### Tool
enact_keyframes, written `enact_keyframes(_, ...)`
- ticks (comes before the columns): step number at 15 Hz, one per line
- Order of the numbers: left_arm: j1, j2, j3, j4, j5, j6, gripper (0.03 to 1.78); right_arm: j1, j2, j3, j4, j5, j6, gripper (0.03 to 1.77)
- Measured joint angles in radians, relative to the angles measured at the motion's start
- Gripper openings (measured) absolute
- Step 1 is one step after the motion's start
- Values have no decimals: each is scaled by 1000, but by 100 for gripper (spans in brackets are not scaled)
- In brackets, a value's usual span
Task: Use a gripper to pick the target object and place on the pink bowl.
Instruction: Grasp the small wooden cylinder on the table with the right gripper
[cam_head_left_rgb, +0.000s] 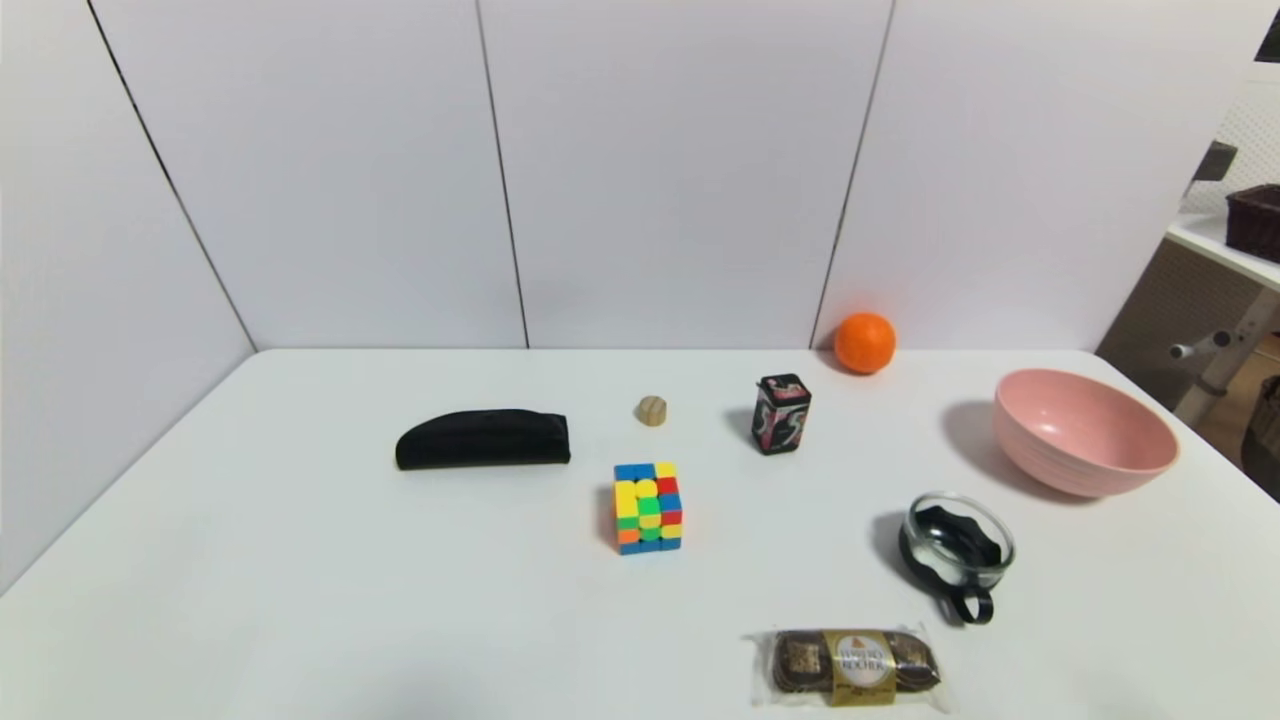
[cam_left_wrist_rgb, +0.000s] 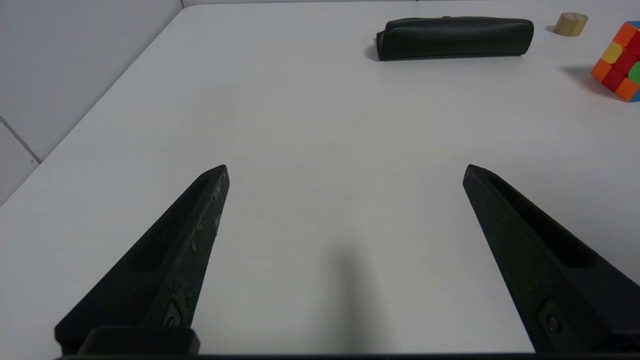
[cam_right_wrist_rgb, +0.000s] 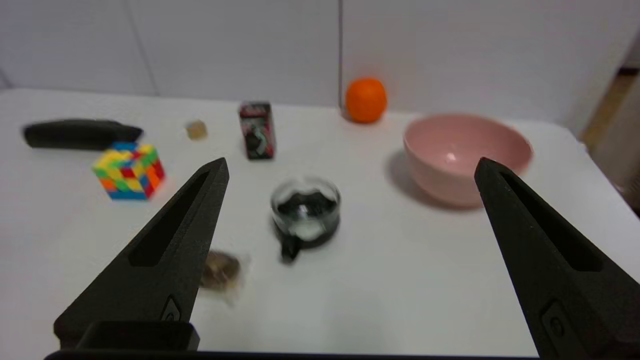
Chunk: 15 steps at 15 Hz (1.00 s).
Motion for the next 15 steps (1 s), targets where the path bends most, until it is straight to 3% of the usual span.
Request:
enact_keyframes(3, 0, 0, 0, 0, 0, 0, 169, 150, 271, -342, 67, 13, -7, 170)
enact_keyframes(5, 0, 0, 0, 0, 0, 0, 169, 301, 453, -552, 161, 15, -9, 170)
enact_keyframes(8, 0, 0, 0, 0, 0, 0, 169, 448, 715, -765, 252, 20, -23, 170)
enact_keyframes(11, 0, 0, 0, 0, 0, 0, 169, 509, 979, -959, 320, 23, -37, 170)
enact_keyframes(15, 0, 0, 0, 0, 0, 1, 169, 526, 1296, -1279, 506, 17, -36, 170)
